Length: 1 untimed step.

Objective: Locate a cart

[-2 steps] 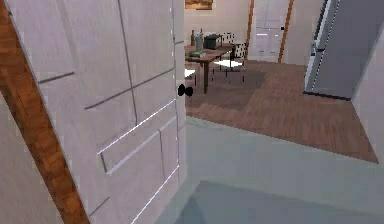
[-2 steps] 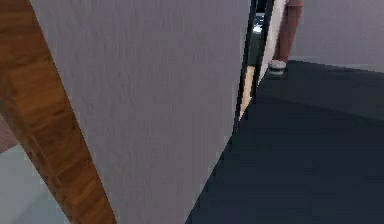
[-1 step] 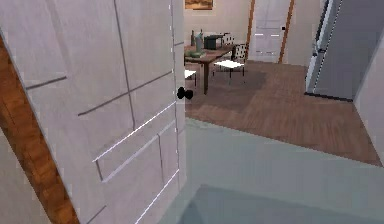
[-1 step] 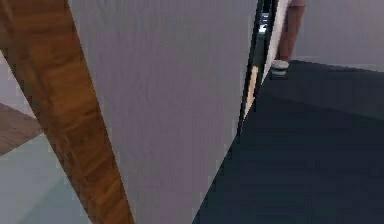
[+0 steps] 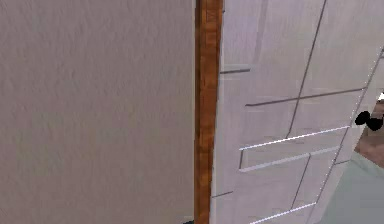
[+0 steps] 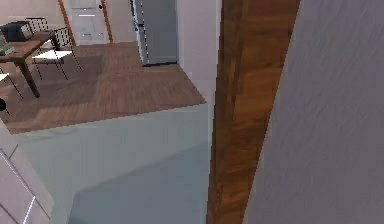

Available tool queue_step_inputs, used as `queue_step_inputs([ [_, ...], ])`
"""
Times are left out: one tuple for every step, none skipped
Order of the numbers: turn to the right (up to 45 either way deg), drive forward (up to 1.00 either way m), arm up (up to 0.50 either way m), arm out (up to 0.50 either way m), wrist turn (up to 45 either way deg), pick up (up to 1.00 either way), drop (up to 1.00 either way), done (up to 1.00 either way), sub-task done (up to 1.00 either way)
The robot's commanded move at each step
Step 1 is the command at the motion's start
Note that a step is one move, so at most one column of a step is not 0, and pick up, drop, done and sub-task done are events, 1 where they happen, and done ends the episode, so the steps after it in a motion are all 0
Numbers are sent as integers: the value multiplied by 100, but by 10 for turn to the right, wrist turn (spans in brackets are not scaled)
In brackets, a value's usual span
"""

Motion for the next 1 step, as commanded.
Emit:
queue_step_inputs([
  [-90, 0, 0, 0, 0, 0, 0, 0, 0],
])
